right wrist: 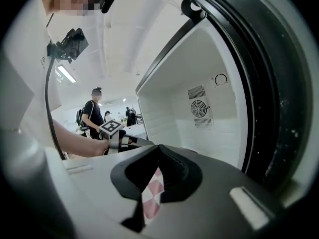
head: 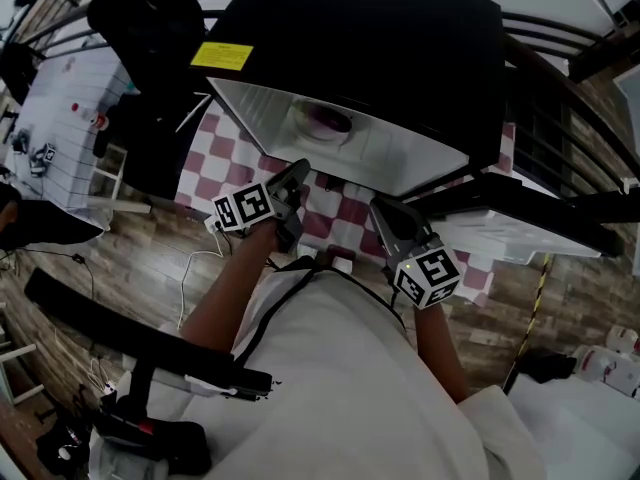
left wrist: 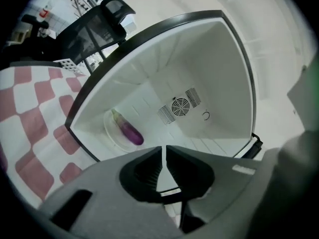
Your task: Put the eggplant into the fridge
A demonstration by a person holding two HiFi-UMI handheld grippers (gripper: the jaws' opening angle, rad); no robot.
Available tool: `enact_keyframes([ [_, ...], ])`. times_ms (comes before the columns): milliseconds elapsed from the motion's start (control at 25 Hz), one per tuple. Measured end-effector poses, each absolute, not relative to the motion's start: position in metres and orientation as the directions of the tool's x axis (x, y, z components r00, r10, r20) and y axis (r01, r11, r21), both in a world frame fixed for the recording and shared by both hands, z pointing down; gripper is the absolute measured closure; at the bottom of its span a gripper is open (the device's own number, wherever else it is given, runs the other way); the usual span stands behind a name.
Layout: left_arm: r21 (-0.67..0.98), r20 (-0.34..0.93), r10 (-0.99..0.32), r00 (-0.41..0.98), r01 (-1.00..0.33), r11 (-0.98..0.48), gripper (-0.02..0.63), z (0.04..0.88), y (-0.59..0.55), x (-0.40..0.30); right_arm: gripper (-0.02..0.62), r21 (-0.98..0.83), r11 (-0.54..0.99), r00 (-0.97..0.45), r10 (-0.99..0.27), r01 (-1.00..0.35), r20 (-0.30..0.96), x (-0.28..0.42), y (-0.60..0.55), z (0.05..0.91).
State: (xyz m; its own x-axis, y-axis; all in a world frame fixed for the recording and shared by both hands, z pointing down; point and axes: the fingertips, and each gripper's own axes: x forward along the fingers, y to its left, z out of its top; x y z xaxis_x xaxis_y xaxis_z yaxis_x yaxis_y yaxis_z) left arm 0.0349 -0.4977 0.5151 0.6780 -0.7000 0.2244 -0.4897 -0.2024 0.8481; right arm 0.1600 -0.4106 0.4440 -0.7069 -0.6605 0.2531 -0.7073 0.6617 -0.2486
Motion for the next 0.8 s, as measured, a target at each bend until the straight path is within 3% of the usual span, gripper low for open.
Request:
enact_keyframes([
  [80, 0.818, 0.236, -0.697, 0.677, -0.526, -0.234, 0.598, 0.508, -0.485, 0.032, 0.589, -0.249, 0.665, -0.710, -0.660, -0.704, 0.247, 0.160, -0.407, 0.442],
  [360, 0.705, 0.244, -0.693, 0.679, -0.615, -0.354, 0.598, 0.480, -0.442, 0.024, 0.589, -0.243, 0.676, -0.719, -0.656, -0.695, 0.231, 0.159, -0.394, 0.435],
  [800, 0.600, 0.188, -0.682, 0.707, -0.633, -0.490, 0.598, 0.455, -0.420, 0.026, 0.589, -0.235, 0.662, -0.703, -0.674, -0.712, 0.228, 0.158, -0.389, 0.433],
])
